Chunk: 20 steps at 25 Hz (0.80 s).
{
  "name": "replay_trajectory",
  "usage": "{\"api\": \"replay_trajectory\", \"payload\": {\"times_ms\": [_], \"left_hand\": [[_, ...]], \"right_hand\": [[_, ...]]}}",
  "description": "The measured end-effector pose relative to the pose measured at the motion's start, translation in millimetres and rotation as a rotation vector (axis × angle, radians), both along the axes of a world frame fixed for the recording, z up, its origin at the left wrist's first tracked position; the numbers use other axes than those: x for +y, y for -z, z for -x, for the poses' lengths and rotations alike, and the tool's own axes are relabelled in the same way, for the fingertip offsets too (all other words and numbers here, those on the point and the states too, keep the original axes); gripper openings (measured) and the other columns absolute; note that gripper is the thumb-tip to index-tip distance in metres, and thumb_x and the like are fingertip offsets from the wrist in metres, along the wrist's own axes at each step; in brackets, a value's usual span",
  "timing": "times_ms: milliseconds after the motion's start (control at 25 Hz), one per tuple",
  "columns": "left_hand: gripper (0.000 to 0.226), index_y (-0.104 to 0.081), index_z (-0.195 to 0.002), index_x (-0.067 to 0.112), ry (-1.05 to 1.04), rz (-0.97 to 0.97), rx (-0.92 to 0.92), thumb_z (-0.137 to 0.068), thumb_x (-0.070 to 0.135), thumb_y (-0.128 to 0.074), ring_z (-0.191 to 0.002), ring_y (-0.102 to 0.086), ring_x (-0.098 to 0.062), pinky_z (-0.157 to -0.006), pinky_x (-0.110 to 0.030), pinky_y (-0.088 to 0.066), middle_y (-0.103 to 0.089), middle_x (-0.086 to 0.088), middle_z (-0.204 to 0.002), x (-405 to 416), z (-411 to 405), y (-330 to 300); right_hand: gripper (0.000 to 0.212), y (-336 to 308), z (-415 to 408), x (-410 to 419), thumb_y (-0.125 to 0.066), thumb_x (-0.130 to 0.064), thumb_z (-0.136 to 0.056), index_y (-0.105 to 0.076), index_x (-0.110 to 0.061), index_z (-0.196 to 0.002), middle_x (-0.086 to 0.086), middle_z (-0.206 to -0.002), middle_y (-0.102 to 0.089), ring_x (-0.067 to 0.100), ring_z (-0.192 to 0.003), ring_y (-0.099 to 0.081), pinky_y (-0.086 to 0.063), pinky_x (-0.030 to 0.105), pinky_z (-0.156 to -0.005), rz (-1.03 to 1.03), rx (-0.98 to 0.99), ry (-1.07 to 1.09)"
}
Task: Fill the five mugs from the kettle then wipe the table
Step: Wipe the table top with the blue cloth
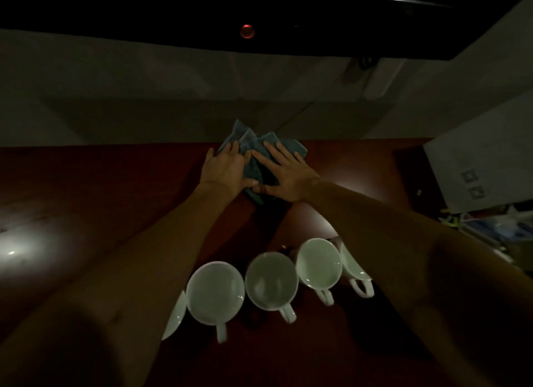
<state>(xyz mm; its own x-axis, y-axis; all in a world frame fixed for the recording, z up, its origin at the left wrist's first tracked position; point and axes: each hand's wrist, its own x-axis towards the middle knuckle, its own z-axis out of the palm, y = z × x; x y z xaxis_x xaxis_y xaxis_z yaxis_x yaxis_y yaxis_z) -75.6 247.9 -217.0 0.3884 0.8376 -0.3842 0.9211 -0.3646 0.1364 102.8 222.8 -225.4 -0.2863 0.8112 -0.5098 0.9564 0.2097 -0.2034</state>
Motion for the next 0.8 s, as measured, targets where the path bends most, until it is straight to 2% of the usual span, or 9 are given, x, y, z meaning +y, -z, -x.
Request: {"api": "replay_trajectory", "payload": {"times_ms": [320, 640, 800], "left_hand": [[0.081, -0.033, -0.153, 0.022, 0.179, -0.074, 0.011, -0.087, 0.061, -0.060, -0.146, -0.027, -0.025, -0.116, -0.049, -0.024, -0.030, -0.011, -0.158, 4.8, -120.5, 1.7], [0.081, -0.032, -0.153, 0.023, 0.261, -0.066, -0.046, -0.086, 0.059, -0.062, -0.149, -0.020, -0.025, -0.118, -0.049, -0.022, -0.023, -0.009, -0.161, 5.8, -229.3, 7.7], [0.078, -0.038, -0.149, 0.023, 0.302, -0.055, -0.059, -0.084, 0.057, -0.066, -0.146, -0.024, -0.024, -0.117, -0.050, -0.023, -0.031, -0.008, -0.155, 3.2, -262.6, 7.9]], "right_hand": [[0.089, 0.1, -116.2, -19.7, -0.044, -0.073, -0.095, 0.008, -0.043, -0.161, -0.005, -0.172, 0.016, 0.021, -0.158, 0.016, 0.002, 0.050, -0.126, -0.002, -0.007, 0.152], [0.093, -4.8, -214.8, -32.5, -0.049, -0.072, -0.093, 0.009, -0.045, -0.160, -0.002, -0.171, 0.020, 0.024, -0.157, 0.018, -0.002, 0.054, -0.127, 0.075, -0.048, 0.313], [0.095, -10.9, -238.5, -43.1, -0.055, -0.067, -0.093, 0.006, -0.043, -0.162, 0.002, -0.171, 0.019, 0.027, -0.157, 0.017, -0.001, 0.052, -0.126, 0.113, -0.018, 0.421]]}}
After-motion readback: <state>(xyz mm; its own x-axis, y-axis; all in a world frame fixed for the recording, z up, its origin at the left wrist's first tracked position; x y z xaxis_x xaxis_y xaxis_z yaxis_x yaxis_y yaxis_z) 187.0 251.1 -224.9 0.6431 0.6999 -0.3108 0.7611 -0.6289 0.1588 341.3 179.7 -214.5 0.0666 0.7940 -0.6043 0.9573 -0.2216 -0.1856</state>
